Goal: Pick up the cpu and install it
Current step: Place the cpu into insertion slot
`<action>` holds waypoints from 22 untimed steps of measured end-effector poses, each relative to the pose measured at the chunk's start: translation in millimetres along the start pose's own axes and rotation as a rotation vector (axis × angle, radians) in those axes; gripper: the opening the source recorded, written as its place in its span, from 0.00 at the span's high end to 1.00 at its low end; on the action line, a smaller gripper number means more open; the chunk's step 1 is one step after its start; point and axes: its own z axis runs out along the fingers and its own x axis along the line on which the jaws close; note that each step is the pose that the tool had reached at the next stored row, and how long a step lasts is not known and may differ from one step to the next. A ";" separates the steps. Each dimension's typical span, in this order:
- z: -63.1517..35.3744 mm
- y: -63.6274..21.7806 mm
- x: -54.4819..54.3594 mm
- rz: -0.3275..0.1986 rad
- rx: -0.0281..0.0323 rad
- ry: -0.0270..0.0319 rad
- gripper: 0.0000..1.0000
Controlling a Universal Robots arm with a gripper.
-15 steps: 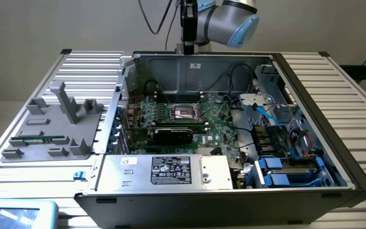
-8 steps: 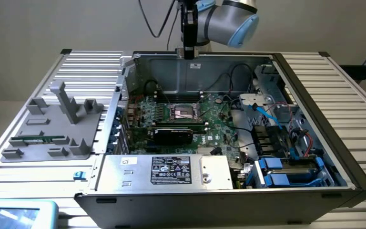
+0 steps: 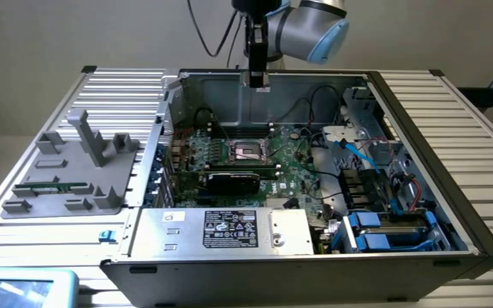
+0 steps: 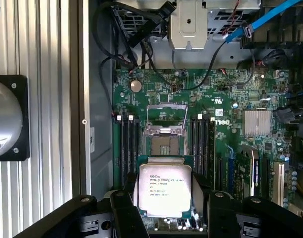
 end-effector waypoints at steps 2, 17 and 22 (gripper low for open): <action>3.5 -0.1 0.0 -0.007 0.0001 0.0002 0.47; 30.7 -4.9 -0.3 -0.123 0.0007 0.0064 0.47; 39.8 -6.8 -0.5 -0.122 0.0007 0.0064 0.47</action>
